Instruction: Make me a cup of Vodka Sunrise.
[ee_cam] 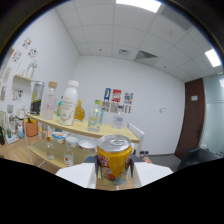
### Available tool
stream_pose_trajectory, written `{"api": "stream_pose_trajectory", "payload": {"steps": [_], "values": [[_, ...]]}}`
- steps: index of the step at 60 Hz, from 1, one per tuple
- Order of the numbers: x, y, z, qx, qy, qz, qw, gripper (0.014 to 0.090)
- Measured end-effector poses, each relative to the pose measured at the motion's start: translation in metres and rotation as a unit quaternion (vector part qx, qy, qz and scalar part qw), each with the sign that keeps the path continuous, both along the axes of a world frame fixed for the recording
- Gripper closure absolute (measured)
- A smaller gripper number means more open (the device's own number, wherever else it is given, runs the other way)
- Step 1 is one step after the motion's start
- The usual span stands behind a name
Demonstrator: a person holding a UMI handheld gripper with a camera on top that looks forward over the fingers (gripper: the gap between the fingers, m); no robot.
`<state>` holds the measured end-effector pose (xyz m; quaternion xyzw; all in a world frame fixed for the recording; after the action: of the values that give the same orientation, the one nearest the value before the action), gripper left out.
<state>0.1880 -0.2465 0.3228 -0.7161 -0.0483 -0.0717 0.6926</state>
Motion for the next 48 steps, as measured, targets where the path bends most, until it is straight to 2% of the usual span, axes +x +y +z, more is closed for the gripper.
{"api": "stream_pose_trajectory", "payload": {"steps": [14, 23, 29, 42, 48], "values": [[0.084, 0.010, -0.124, -0.090, 0.112, -0.048, 0.988, 0.0549], [0.101, 0.019, -0.211, -0.158, 0.127, -0.051, 0.978, 0.0548], [0.095, 0.020, -0.245, -0.194, 0.138, -0.045, 0.970, 0.0550], [0.080, 0.023, -0.280, -0.231, 0.121, -0.017, 0.965, 0.0546], [0.079, 0.021, -0.280, -0.226, 0.116, -0.014, 0.967, 0.0537]]}}
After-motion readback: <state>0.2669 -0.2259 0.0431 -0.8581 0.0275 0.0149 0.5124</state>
